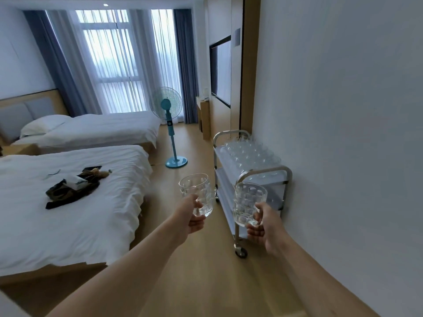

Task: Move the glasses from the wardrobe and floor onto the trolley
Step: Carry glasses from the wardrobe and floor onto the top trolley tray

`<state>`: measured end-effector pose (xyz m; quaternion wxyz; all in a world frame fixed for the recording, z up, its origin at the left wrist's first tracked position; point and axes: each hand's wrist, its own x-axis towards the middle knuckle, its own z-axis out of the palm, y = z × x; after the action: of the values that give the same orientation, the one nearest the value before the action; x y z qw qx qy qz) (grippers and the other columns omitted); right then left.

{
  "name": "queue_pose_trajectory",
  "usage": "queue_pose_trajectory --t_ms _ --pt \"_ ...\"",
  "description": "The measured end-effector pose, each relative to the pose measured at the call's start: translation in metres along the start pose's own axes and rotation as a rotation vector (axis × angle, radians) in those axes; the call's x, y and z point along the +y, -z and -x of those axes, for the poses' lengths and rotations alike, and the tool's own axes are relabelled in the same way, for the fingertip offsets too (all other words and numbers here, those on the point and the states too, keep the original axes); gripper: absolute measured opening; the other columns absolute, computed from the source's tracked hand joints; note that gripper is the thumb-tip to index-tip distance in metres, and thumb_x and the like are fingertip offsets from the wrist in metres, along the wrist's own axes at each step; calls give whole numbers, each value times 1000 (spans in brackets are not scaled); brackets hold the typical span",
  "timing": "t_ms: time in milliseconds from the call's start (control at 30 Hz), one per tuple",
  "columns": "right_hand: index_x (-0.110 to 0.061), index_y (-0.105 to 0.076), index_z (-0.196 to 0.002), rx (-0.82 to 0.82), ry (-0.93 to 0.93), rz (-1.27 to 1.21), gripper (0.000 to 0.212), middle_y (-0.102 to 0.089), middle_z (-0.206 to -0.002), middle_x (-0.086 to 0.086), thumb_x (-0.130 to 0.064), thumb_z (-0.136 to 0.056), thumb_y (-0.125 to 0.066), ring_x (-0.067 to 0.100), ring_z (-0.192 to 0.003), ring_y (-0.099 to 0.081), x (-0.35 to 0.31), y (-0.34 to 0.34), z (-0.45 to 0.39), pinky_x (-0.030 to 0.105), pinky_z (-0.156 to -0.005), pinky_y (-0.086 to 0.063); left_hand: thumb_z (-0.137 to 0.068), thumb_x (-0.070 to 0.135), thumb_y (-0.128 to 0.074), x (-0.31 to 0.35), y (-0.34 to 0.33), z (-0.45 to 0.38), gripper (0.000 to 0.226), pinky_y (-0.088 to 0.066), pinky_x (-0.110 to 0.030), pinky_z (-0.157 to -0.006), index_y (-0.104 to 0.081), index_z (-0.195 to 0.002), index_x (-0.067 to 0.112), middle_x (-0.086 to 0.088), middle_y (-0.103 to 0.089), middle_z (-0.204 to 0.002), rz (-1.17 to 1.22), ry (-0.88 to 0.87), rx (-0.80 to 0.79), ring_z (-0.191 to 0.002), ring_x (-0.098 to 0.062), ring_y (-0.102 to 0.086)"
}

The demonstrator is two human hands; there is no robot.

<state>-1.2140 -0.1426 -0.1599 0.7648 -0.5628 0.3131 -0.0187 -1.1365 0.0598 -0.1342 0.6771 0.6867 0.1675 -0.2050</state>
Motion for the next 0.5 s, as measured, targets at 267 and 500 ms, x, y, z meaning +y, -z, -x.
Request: queue_pose_trajectory --t_ms 267,500 --pt "-16 -53 -75 -7 38 43 34 -61 -72 14 -44 -92 -59 23 -59 -59 -19 -74 -77 30 -49 -55 -99 42 -52 37 25 -101 32 -54 -34 -67 -58 -85 13 -19 -65 -86 54 -8 -30 -74 -27 -58" --pt "-16 -54 -71 55 57 68 35 -62 -60 9 -44 -92 -59 22 -53 -59 -50 -160 -165 32 -53 -56 -98 44 -53 96 49 -218 33 -56 -33 -65 -62 -90 12 -18 -67 -87 60 -22 -104 -75 -27 -60"
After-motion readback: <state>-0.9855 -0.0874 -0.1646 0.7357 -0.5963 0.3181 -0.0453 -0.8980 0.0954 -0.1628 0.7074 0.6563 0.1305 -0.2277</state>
